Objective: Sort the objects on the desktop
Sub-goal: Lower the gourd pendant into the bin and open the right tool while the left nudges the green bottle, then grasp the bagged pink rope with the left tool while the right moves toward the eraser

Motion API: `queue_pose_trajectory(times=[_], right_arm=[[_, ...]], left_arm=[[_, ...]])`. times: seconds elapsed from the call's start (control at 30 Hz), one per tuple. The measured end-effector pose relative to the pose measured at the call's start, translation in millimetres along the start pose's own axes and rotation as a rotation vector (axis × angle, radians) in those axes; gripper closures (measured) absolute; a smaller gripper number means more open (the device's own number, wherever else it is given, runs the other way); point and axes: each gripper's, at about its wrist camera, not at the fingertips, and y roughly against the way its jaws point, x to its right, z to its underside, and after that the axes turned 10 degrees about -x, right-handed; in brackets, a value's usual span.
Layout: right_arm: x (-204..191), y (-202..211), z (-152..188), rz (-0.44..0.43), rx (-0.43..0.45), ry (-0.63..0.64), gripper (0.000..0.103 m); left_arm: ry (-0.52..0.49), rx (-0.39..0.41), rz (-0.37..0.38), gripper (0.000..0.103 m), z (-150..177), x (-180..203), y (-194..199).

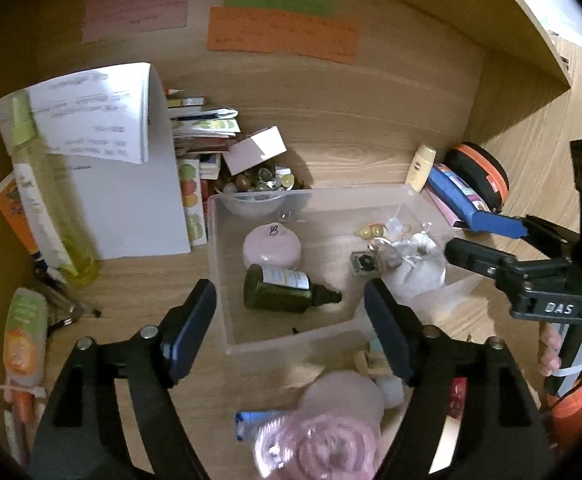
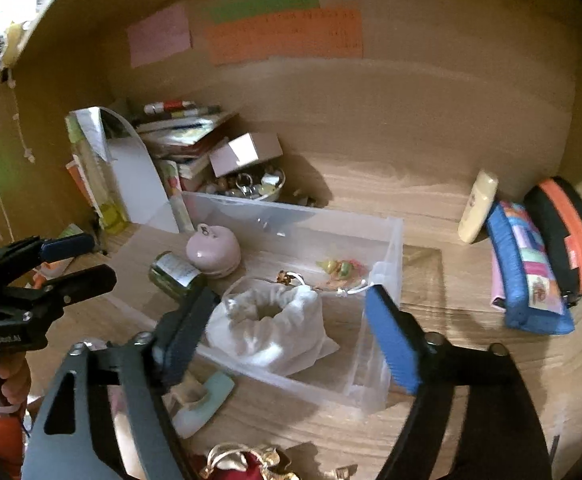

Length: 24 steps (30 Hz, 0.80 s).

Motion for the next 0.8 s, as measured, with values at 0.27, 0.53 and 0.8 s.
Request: queue_pose_trajectory(times=[0.27, 0.53, 0.8], right_arm=[[-9, 28, 16, 0.009, 0.025, 0.001, 0.02], [-3, 27, 41, -0.044, -0.029, -0.044, 0.019], [-2, 9, 58, -0.087, -0.072, -0.07, 0.019]], left_arm=[[0.037, 0.006, -0.028, 0.008, 22, -8, 22], [0.101, -0.081, 0.033, 0.006, 53, -17, 18], [0.124, -0.191, 0.136, 0.006, 85, -5, -5]])
